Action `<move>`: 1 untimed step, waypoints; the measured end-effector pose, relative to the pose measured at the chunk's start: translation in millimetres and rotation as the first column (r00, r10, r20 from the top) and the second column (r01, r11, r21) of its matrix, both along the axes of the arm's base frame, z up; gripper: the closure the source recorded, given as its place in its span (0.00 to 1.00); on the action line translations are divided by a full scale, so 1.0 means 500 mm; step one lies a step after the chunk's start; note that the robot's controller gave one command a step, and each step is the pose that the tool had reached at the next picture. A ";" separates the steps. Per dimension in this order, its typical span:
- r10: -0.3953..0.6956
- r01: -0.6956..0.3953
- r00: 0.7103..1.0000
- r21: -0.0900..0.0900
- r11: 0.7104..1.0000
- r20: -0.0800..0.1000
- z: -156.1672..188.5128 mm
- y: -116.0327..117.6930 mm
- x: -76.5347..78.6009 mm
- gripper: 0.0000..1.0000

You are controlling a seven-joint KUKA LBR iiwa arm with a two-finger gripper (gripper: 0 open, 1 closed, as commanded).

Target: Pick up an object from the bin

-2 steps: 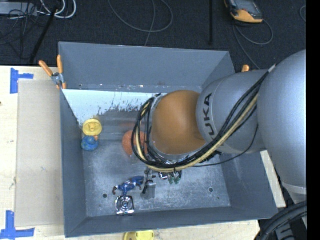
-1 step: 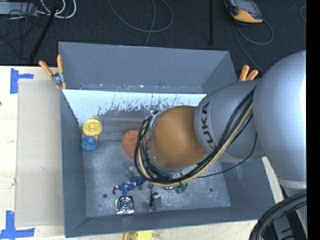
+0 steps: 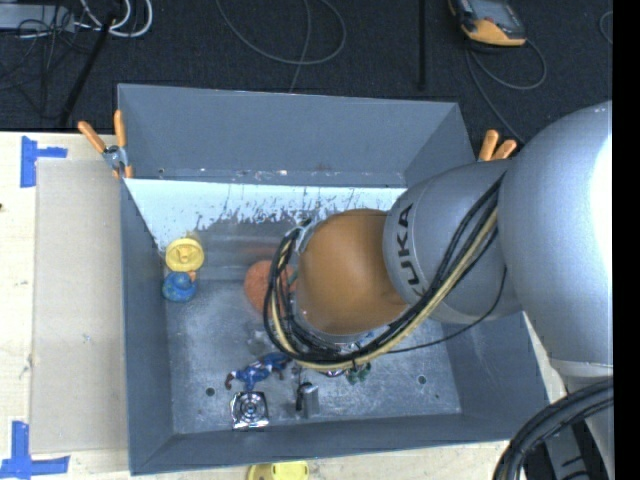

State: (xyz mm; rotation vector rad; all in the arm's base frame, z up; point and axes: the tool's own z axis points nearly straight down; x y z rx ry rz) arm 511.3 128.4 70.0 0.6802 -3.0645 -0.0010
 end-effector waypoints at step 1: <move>-0.057 0.057 0.998 0.001 0.998 0.003 0.000 0.026 0.066 0.00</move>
Offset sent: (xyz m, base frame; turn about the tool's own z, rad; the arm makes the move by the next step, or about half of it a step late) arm 0.0234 0.0334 0.0000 -0.0337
